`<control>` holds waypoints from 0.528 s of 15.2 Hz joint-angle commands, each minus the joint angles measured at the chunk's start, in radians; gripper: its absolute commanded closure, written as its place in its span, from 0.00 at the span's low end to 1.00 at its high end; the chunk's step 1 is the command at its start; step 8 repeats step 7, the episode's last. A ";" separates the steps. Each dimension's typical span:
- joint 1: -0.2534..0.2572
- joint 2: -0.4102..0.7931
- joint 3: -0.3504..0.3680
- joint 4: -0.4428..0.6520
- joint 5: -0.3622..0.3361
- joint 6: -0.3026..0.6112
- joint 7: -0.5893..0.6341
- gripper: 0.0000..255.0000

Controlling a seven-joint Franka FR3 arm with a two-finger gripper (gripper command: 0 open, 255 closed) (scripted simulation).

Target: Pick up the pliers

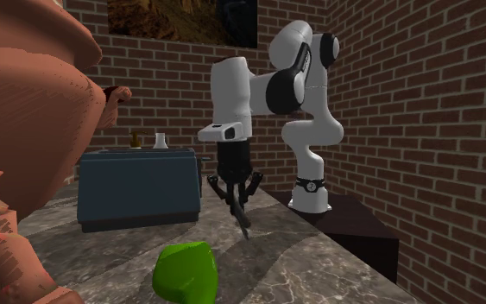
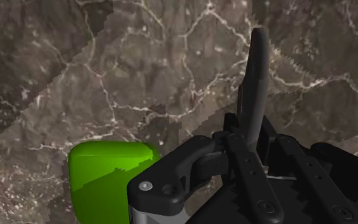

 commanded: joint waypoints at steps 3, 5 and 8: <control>0.002 -0.032 -0.005 0.020 -0.017 -0.049 0.011 1.00; 0.004 -0.048 -0.007 0.030 -0.025 -0.074 0.017 1.00; 0.004 -0.049 -0.007 0.030 -0.026 -0.076 0.017 1.00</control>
